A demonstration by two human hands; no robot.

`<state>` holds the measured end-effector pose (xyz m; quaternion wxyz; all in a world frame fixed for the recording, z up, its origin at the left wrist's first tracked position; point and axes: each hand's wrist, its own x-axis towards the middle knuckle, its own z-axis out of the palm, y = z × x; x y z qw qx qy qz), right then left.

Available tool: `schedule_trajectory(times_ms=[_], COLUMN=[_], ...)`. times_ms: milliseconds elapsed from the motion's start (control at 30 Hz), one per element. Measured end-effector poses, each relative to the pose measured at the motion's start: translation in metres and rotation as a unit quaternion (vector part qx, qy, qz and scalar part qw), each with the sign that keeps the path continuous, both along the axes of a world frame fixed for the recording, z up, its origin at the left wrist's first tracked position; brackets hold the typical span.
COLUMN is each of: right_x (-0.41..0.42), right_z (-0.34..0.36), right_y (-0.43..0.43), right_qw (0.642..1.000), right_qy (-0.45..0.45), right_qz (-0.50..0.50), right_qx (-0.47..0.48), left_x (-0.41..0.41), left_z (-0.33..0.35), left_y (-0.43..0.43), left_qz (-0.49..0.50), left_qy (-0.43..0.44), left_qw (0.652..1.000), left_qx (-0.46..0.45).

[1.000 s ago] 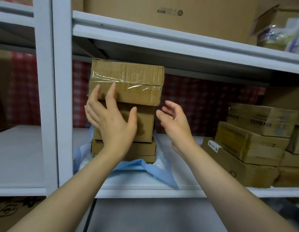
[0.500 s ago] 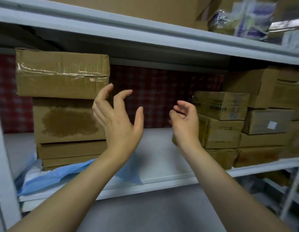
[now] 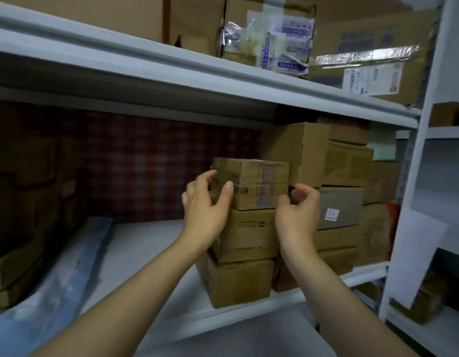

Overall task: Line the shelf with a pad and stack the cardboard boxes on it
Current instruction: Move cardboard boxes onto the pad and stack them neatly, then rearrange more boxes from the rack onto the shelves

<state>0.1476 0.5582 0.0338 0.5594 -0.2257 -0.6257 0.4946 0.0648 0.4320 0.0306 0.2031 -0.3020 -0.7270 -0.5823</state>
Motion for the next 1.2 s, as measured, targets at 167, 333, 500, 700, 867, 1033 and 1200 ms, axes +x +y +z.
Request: schedule_trajectory(times_ms=[167,333,500,700,867,1033,1200], right_x=[0.0,-0.002,-0.01,-0.017,-0.018,-0.02,-0.025], right_z=[0.013,0.037,0.046,0.052,0.047,0.039,0.033], right_y=[0.033,0.061,0.071,0.067,0.051,0.036,0.018], right_qw=[0.992,0.973,0.957,0.955,0.95,0.953,0.959], right_qy=[0.01,-0.099,-0.159,-0.172,-0.122,-0.064,0.001], right_qz=[-0.079,-0.146,-0.155,-0.124,-0.103,-0.036,0.045], right_qx=[0.099,0.15,0.185,0.207,0.267,0.294,0.281], left_x=[0.004,-0.001,-0.011,-0.028,-0.029,-0.027,-0.028], left_z=[0.021,0.034,0.036,0.035,0.033,0.024,0.014], left_y=[0.038,0.058,0.06,0.055,0.039,0.017,-0.009], left_qz=[-0.003,-0.013,-0.072,-0.125,-0.159,-0.117,-0.109], left_qy=[-0.006,-0.125,-0.205,-0.238,-0.277,-0.262,-0.236], left_qw=[1.0,0.99,0.972,0.957,0.924,0.902,0.894], left_qx=[0.019,0.069,0.085,0.112,0.211,0.323,0.365])
